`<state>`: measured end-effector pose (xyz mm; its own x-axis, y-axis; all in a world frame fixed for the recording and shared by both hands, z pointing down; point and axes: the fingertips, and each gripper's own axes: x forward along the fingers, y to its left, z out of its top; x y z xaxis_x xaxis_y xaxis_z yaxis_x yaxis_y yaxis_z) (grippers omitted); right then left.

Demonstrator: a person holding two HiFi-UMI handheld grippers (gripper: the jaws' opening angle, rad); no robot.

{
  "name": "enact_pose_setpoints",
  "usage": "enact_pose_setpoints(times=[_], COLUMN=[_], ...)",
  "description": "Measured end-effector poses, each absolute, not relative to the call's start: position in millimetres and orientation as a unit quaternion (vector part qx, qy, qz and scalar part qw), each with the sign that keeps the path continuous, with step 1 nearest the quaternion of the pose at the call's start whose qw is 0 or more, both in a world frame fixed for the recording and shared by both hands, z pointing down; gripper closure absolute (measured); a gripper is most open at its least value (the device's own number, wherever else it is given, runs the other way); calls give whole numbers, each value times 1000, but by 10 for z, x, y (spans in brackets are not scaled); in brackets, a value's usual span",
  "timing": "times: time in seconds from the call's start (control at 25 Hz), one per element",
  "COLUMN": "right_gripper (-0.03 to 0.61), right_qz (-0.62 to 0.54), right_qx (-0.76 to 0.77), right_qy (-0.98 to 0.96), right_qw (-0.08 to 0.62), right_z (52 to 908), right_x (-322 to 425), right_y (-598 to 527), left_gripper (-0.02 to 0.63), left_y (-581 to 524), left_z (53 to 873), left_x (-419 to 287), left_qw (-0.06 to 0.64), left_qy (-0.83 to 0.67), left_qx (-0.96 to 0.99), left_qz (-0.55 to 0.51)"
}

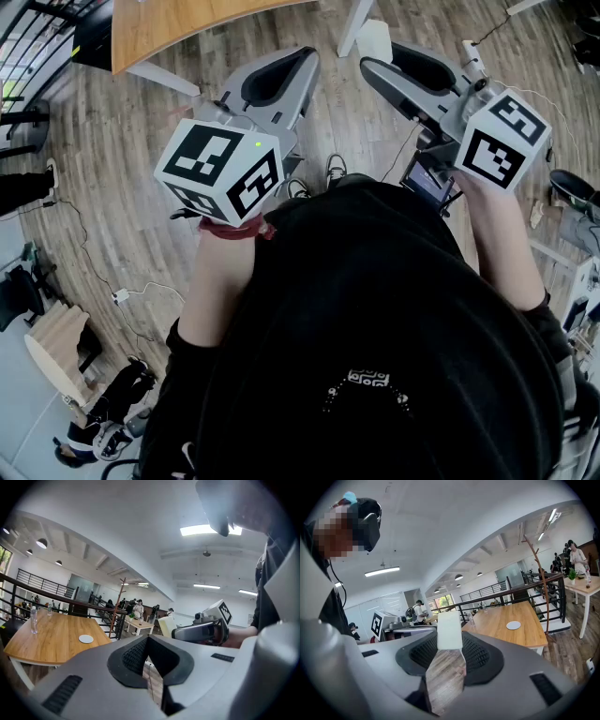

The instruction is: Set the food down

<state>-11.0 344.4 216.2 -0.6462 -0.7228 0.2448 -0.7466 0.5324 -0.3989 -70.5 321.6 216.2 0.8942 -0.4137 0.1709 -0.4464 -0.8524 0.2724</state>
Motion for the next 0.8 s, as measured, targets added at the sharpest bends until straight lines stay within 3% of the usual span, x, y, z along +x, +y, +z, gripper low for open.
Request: enact_pose_setpoints(times=[0.56,0.8], right_gripper=[407,407], right_qz=[240,265], right_qx=[407,399], right_qy=[-881,-878], right_qw=[35,0], right_z=[2192,2216], right_x=[-81,145], right_y=[3419,3289], left_gripper=[615,615], left_y=[3238,3119], left_z=[2183,2174], left_x=[-577,-342], left_qw=[144,158], left_qy=[-216,-226], left_qx=[963,960], left_qz=[70,53])
